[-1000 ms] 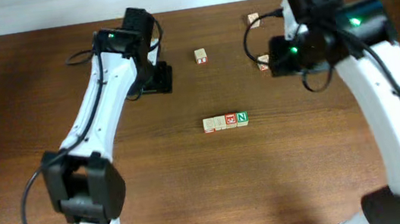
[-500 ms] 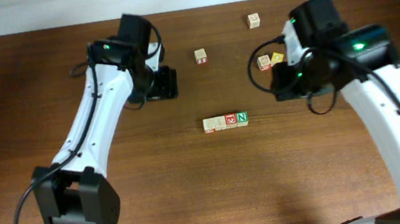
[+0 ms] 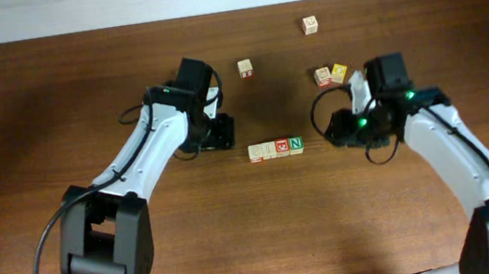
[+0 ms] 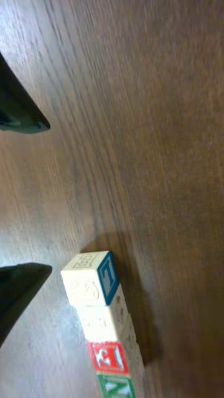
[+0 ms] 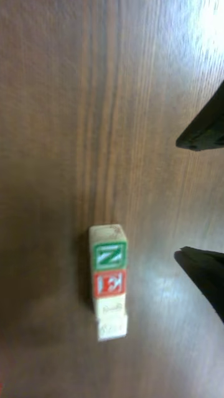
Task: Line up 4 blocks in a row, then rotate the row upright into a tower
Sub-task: 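Press the row ends inward with both grippers to align the blocks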
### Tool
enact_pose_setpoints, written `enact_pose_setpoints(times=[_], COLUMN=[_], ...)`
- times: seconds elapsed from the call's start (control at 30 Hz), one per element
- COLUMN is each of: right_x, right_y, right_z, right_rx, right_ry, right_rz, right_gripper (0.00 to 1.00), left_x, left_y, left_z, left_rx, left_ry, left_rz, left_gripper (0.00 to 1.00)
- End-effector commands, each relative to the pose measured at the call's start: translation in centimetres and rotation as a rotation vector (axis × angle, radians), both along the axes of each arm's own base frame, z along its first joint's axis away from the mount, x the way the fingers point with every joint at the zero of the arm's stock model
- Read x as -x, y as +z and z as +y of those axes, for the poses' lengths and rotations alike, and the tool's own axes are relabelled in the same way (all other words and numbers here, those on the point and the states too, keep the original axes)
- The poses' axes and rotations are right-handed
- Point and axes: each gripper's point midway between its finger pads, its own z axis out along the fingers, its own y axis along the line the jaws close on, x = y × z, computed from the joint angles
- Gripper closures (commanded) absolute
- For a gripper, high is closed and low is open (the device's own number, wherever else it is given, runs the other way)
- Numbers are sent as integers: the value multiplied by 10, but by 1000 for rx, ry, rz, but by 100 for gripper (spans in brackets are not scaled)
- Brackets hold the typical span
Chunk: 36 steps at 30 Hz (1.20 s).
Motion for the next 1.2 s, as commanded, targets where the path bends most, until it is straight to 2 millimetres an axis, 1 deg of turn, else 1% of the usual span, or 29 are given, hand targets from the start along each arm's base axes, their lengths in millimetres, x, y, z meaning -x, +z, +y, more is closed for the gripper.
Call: enact_pose_setpoints(times=[0.0,0.03,0.1,0.13,0.2,0.23,0.3,0.37,0.47,0.53,0.73,0.9,1.17], right_x=[1,-2,-8,-10,-18,-21,-26,-30,-31,-31,-28,-29,-28], right_y=[-19,-21,-28,-31,-41,-46,-53,-59,-62,-65,-73,-72,-72], right_z=[12,16,17,17,17,17,18,18,19,21,39,50,51], right_rx=[-72,-92,-95,-95,-97,-100,-106,-108,-107,-107,-107,-110,-114], right_ry=[30,37,36,34,10,4,-8,-12,-12,-6,43,72,74], right_rz=[-1,-10,-20,-20,-17,-16,-18,-19,-17,-17,-10,-29,-26], right_gripper=[49,49,53,57,68,71,73,73,73,74,74,74,74], left_x=[7,7,6,5,1,0,-4,-7,-9,-11,-13,-13,-12], left_y=[-10,-11,-13,-13,-12,-12,-12,-11,-11,-11,-11,-11,-11], left_z=[3,3,3,2,1,1,2,3,6,4,4,4,4], left_rx=[-1,0,2,3,9,11,1,-6,-17,-12,-8,-8,-8], left_ry=[48,54,54,53,54,54,58,64,79,86,93,93,93], left_rz=[23,23,17,13,-1,-9,-25,-37,-46,-52,-57,-57,-53], left_gripper=[37,39,44,45,51,52,53,54,54,53,52,52,52])
